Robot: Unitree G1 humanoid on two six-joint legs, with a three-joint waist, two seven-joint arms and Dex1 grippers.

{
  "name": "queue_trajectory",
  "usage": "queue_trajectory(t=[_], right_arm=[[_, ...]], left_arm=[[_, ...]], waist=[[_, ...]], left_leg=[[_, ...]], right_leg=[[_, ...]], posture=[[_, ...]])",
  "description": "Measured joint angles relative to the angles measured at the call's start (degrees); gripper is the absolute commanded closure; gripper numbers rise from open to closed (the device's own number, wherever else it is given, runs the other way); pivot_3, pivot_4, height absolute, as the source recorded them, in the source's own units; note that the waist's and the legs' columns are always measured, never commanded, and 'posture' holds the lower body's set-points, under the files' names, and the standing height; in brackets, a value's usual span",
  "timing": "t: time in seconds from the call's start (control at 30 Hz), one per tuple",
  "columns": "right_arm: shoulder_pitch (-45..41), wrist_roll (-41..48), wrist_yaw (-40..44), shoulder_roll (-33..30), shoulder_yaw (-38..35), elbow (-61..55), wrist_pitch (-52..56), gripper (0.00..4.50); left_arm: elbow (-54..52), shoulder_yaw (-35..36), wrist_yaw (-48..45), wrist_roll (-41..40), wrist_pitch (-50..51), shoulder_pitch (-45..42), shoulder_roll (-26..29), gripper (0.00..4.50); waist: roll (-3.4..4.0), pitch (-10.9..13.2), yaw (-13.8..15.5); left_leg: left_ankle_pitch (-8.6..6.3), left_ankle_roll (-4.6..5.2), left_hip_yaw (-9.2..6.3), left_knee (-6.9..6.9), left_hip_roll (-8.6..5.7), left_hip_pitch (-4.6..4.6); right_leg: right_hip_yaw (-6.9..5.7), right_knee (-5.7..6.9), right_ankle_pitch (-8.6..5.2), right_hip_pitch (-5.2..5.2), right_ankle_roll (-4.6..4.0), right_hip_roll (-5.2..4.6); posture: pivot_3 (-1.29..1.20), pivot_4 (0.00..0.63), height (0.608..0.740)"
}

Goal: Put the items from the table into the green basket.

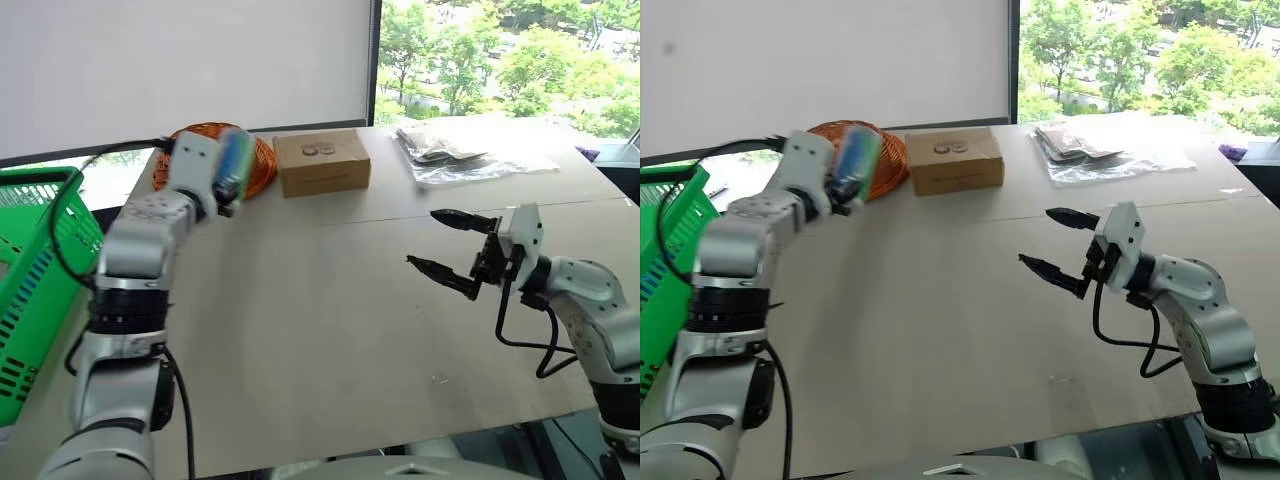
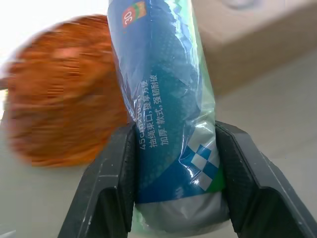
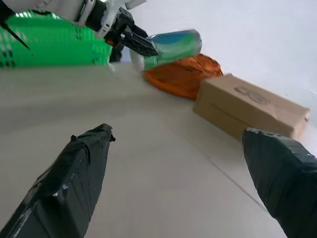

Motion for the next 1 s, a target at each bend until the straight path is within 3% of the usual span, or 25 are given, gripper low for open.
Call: queue_trajectory(t=[0.17, 0.37, 0.5, 0.53, 0.57, 0.63, 0.67, 0.9, 1.0], right_arm=[[-7.67, 3.54, 1.15, 4.95, 1.99, 2.49, 1.76, 0.0], [-14.0, 9.75, 5.38, 7.62, 2.45, 5.56, 5.24, 0.0], [-14.49, 10.21, 7.37, 7.77, 2.86, 6.73, 5.73, 0.0], [-14.52, 10.21, 7.48, 7.8, 2.95, 6.84, 5.83, 0.0], [-14.55, 10.16, 7.56, 7.81, 2.95, 6.97, 5.87, 0.0], [-14.56, 9.93, 7.55, 7.93, 2.98, 6.98, 5.92, 0.0], [-14.55, 9.9, 7.54, 7.93, 2.98, 6.98, 5.92, 0.0], [-11.43, 8.9, 5.9, 7.51, 3.21, 4.85, 5.89, 0.0], [-9.68, 7.9, 5.75, 6.51, 3.09, 4.69, 5.28, 0.0]], left_arm=[[0.94, 11.25, -0.35, 2.07, -1.16, 5.26, 12.69, 2.52], [13.92, 18.1, -0.29, 5.01, -6.94, 11.78, 20.19, 2.52], [17.82, 18.77, -0.17, 5.64, -10.29, 13.04, 20.67, 2.52], [18.53, 18.77, -0.15, 5.53, -10.87, 13.02, 20.52, 1.75], [19.42, 18.69, -0.1, 5.46, -12.06, 12.85, 20.11, 1.46], [21.68, 18.47, 0.09, 5.51, -15.31, 11.75, 19.66, 0.37], [21.76, 18.47, 0.12, 5.54, -15.98, 11.55, 19.66, 0.18], [26.83, 16.82, 1.26, 4.24, -25.01, 2.8, 17.37, 0.18], [20.0, 17.63, -4.32, -0.75, -25.81, 5.16, 13.51, 0.18]], waist=[[-0.02, 0.01, 2.73], [-0.09, -0.03, 6.31], [-0.28, -0.15, 9.12], [-0.34, -0.19, 9.56], [-0.39, -0.23, 10.02], [-0.47, -0.29, 10.68], [-0.48, -0.29, 10.74], [-0.49, -0.35, 11.34], [-0.39, -0.58, 11.24]], left_leg=[[-0.04, -0.04, -0.23, 0.0, -0.14, -0.22], [-0.04, -0.04, -0.85, 0.22, -0.19, -0.56], [-0.02, -0.07, -1.1, 0.37, -0.2, -0.68], [-0.02, -0.08, -1.08, 0.37, -0.2, -0.67], [-0.02, -0.08, -1.07, 0.37, -0.2, -0.67], [-0.02, -0.1, -1.08, 0.37, -0.18, -0.68], [-0.02, -0.1, -1.08, 0.37, -0.18, -0.69], [-0.03, -0.11, -1.01, 0.34, -0.21, -0.74], [-0.03, -0.1, -0.9, 0.34, -0.23, -0.72]], right_leg=[[-0.38, -0.2, -0.01, 0.0, 0.04, -0.33], [-1.06, -0.19, -0.02, 0.0, 0.02, -0.33], [-1.59, -0.19, -0.03, 0.06, 0.0, -0.45], [-1.59, -0.19, -0.02, 0.05, 0.0, -0.48], [-1.59, -0.18, -0.02, 0.05, 0.0, -0.52], [-1.62, -0.17, -0.01, 0.04, -0.01, -0.6], [-1.61, -0.17, -0.01, 0.03, -0.01, -0.61], [-1.64, -0.13, 0.02, -0.01, -0.02, -0.57], [-1.56, -0.17, 0.02, 0.0, -0.02, -0.67]], posture=[[0.31, 0.0, 0.74], [0.31, 0.0, 0.74], [0.33, 0.0, 0.74], [0.32, 0.0, 0.74], [0.32, 0.0, 0.74], [0.31, 0.0, 0.74], [0.29, 0.0, 0.74], [0.26, 0.0, 0.74], [0.24, 0.0, 0.74]])
